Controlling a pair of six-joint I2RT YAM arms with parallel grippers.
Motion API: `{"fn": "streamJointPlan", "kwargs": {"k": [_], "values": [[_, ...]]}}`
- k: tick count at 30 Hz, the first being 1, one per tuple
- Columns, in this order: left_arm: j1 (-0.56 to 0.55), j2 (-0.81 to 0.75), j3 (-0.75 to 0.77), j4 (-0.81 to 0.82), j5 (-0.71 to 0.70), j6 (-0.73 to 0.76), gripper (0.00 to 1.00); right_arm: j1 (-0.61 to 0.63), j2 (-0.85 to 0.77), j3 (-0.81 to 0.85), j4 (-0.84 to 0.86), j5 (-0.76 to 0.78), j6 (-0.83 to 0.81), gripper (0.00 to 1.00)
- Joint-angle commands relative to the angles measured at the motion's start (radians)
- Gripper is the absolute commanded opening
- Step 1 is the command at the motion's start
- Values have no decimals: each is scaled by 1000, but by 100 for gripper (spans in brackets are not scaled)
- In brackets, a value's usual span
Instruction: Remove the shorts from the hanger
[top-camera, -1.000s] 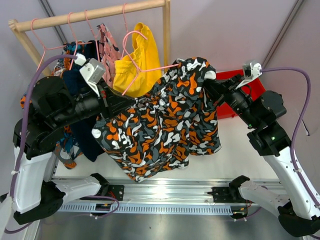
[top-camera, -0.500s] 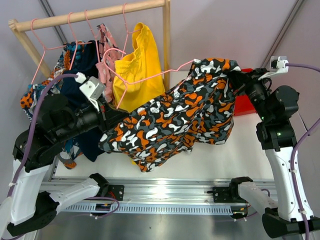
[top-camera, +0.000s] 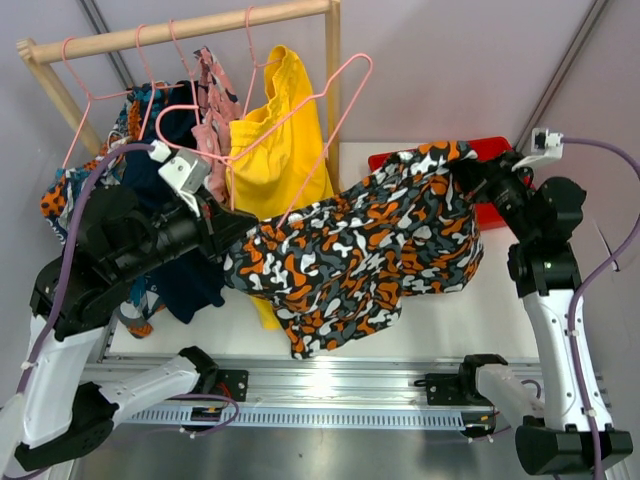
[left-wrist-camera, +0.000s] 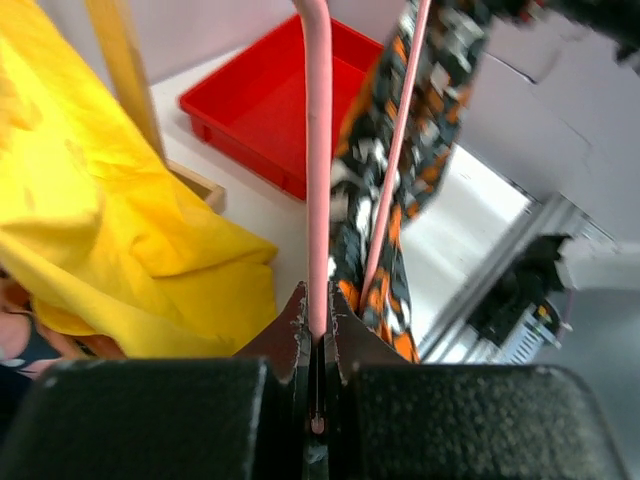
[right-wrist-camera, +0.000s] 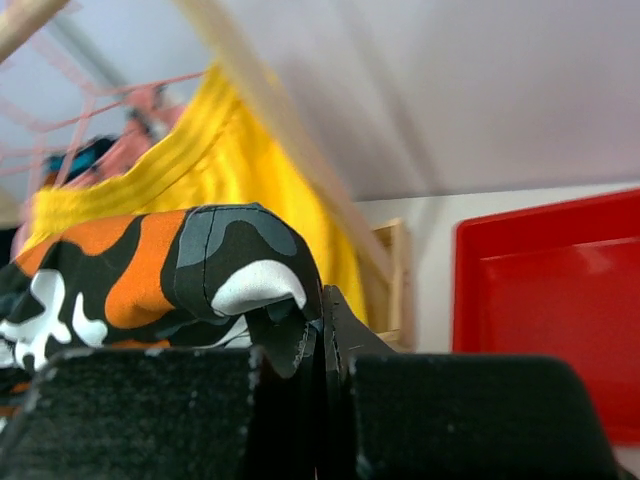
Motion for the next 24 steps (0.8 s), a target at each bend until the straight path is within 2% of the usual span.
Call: {"fn": "streamJointPlan", "kwargs": {"k": [1,2,3,6,9,13,14,16,17,19,20,21,24], "values": [[5,22,30,111,-139,-28,0,30,-77,-83,167,-191,4,0],[5,42,23,144,-174,-33,0,72,-98,-89,146,-219,-16,0],[5,65,26,171,-217,-39,0,165,-103,-88,113,-226,-42,0],[5,187,91,241,-397,-47,0,289,-98,-41,-16,-224,-134,0],[5,285,139,270,-501,-58,0,302,-65,64,-127,-206,-188,0],[5,346,213,246,-518,-78,0,298,7,208,-204,-63,-237,0],[2,352,196,230,-509,-79,0,296,29,284,-219,42,-254,0],[-1,332,156,210,-497,-90,0,261,124,393,-243,144,-270,0],[-9,315,60,216,-495,-95,0,238,165,529,-248,179,-267,0],[-18,240,-14,242,-486,-121,0,158,306,683,-248,169,-253,0],[-29,218,-102,250,-485,-131,0,137,357,766,-248,169,-247,0],[-33,195,-128,254,-483,-148,0,118,412,946,-251,173,-241,0],[-56,142,-191,242,-475,-168,0,29,653,1250,-271,170,-193,0]]}}
